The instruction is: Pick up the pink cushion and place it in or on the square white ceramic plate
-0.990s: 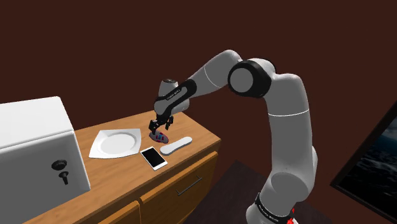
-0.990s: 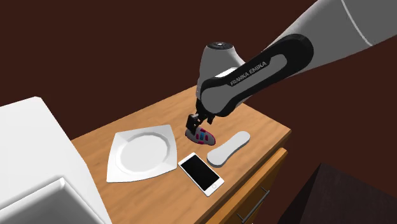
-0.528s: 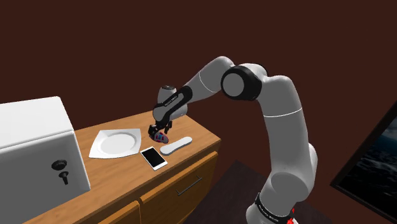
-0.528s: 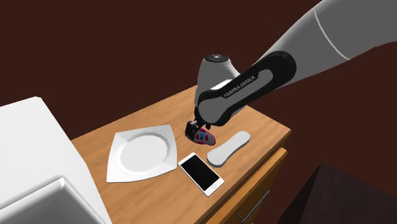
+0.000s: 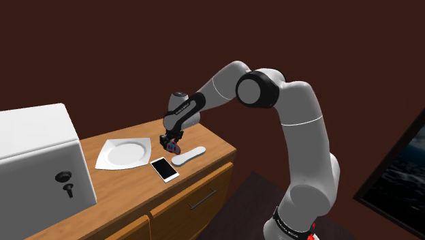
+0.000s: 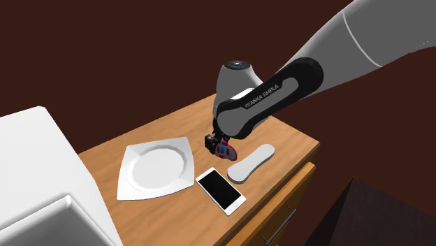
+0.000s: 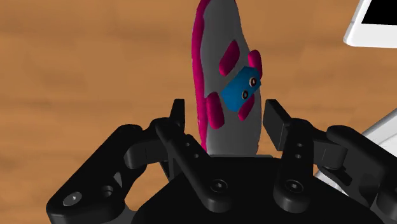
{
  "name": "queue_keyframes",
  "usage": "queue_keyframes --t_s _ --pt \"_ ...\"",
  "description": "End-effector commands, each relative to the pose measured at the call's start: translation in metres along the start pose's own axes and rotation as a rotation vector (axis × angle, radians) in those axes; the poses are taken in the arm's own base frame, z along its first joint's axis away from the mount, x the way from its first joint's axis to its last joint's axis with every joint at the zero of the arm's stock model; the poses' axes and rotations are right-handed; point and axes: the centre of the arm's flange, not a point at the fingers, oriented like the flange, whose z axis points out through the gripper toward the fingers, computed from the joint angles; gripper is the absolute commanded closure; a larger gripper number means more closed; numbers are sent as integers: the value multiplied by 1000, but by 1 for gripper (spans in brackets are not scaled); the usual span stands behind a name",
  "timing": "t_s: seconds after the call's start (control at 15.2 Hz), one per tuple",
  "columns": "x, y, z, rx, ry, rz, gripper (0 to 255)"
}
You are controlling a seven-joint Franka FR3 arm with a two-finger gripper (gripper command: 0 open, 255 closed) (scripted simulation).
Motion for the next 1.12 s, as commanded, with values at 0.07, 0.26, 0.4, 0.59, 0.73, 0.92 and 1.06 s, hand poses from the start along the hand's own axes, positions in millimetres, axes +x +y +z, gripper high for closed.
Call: queue_keyframes --t_s 0.07,0.26,0.4,0.59,0.73,0.92,1.06 --pt "-1 1 1 -1 -2 2 255" --pt "-1 1 2 -1 -2 1 255" --pt "-1 1 2 -1 -2 1 255" --pt "0 1 -4 -1 -2 2 255" --pt "2 1 -15 -1 -2 2 255" --pt "5 0 -30 -1 -2 2 255" --pt "6 0 -41 -1 -2 2 255"
